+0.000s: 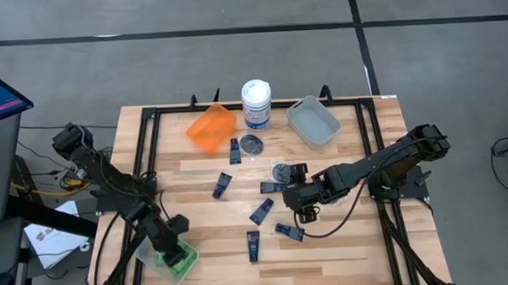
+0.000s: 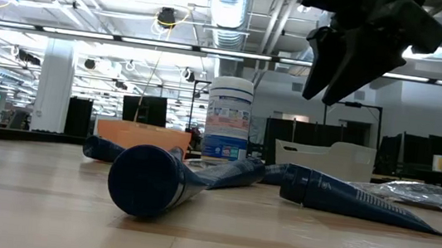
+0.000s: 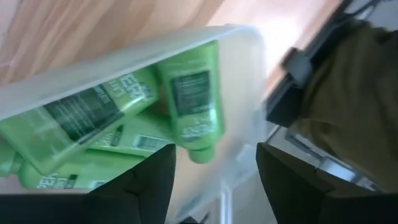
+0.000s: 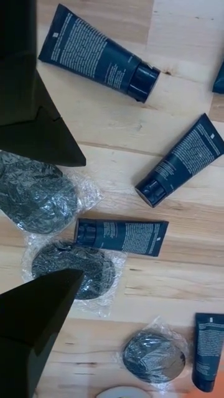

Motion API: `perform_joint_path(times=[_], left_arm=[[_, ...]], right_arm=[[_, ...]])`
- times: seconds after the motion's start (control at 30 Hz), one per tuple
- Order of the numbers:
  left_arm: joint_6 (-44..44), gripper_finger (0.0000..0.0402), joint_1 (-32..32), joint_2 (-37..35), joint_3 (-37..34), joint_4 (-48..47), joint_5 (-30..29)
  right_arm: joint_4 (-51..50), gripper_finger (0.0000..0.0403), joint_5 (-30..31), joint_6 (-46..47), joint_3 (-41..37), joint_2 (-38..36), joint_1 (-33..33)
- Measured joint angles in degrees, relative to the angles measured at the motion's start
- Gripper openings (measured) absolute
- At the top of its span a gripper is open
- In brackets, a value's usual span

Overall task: Pick & Place Travel size toiletries
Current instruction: Put the hair brush into the orange bin

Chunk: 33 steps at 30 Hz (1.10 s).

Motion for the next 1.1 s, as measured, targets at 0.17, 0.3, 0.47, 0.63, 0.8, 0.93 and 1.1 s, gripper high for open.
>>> perform_joint_path(times=[0.17, 0.3, 0.47, 0.63, 0.8, 0.93, 1.1], left_arm=[[1.62, 0.0201, 2.99, -6.77, 0.0, 0.06, -3.78], [11.09, 0.017, 5.86, -14.05, 0.0, 0.09, -15.11], [30.89, 0.011, 10.15, -24.66, 0.0, 0.75, -27.69], [51.86, 0.0037, 14.12, -36.71, 0.0, 1.53, -35.56], [66.24, 0.0006, 15.72, -47.49, 0.03, 1.69, -38.47], [71.76, 0.0002, 15.71, -53.25, 0.07, 0.46, -38.65], [74.62, 0.0001, 15.71, -56.7, 0.07, -2.26, -38.67]], right_arm=[[-0.62, 0.0276, 0.0, -3.15, -0.04, -0.62, 0.12], [-0.56, 0.0276, 0.02, -5.15, -0.05, -3.58, 0.35], [-1.14, 0.0276, 0.0, -6.67, -0.07, -11.37, 0.07], [-0.89, 0.0276, 0.02, -6.68, -0.04, -21.83, -0.82], [-1.14, 0.0276, 0.02, -5.97, -0.04, -30.26, -1.55], [-2.88, 0.0276, 0.04, -5.97, -0.58, -34.76, -1.55], [0.33, 0.0276, 0.22, -4.68, -9.9, -43.97, -2.39]])
